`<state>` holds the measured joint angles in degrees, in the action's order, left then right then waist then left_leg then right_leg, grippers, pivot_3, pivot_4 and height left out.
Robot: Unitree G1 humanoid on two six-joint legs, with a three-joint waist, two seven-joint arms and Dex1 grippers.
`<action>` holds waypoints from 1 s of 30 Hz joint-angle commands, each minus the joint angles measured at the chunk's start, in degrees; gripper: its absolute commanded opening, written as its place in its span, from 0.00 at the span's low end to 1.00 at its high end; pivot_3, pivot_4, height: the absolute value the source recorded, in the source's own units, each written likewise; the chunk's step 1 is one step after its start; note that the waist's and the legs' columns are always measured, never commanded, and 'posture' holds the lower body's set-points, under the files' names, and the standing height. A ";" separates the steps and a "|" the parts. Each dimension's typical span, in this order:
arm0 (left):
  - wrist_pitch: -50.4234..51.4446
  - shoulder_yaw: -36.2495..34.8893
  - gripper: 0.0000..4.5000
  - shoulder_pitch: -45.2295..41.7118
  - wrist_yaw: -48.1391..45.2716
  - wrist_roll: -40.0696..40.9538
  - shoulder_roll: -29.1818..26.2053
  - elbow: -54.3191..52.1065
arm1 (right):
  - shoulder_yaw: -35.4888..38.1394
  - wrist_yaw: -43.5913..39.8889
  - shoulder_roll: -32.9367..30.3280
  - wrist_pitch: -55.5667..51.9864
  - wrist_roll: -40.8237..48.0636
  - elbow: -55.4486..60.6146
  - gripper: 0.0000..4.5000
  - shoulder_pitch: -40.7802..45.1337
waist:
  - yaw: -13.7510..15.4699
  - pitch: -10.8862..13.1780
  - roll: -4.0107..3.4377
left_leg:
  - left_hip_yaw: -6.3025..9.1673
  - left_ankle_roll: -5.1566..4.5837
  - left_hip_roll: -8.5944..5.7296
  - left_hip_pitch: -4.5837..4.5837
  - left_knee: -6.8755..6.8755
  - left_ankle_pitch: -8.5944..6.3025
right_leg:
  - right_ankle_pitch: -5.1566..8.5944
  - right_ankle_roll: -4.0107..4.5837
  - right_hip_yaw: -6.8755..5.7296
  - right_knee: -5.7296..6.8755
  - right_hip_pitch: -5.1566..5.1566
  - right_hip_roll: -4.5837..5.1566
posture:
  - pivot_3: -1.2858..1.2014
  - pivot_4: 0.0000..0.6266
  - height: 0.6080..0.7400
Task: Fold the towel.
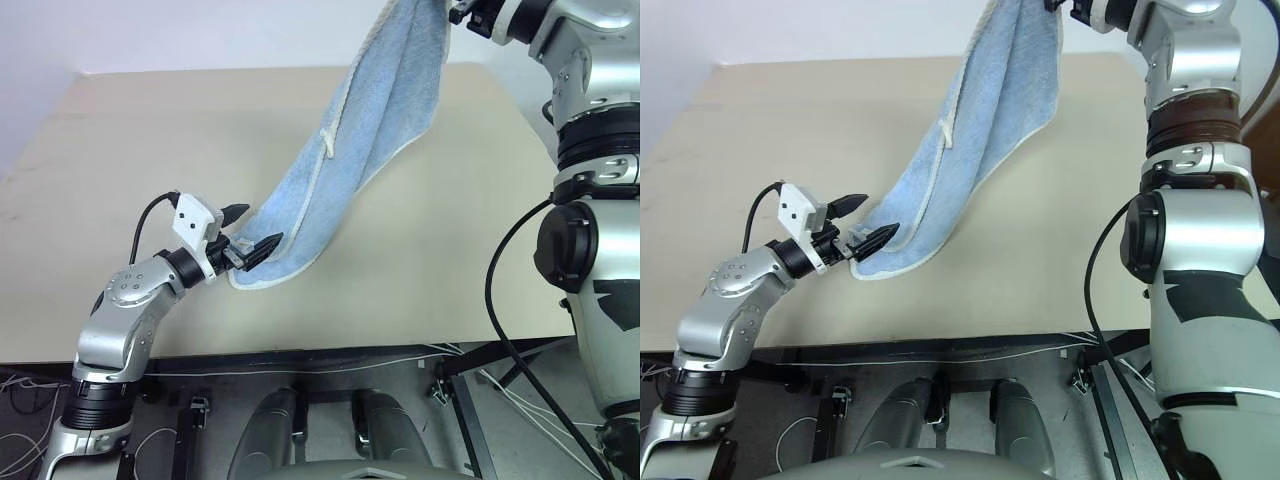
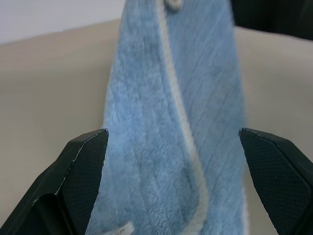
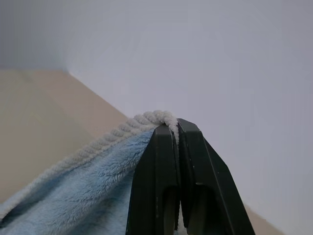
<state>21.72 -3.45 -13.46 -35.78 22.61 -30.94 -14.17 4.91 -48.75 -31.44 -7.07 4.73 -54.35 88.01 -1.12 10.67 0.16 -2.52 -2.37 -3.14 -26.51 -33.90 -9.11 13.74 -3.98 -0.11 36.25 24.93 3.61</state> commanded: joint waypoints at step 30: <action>-12.06 14.53 1.00 -1.97 -1.06 -25.28 -2.23 11.70 | 3.12 -0.49 -2.04 -7.98 7.64 12.32 0.00 -0.88 | 0.08 -0.08 -0.13 | -0.07 -0.01 0.01 0.02 0.08 -0.01 | -0.03 0.05 0.07 0.04 0.05 0.04 | 0.52 0.24 0.96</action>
<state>8.25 10.50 -16.11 -36.48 -1.10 -32.81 -4.00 6.21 -49.18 -32.62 -14.85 10.74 -44.98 86.25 -1.05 10.59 0.03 -2.59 -2.38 -3.13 -26.48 -33.83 -9.12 13.71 -3.92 -0.04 36.31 24.97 3.65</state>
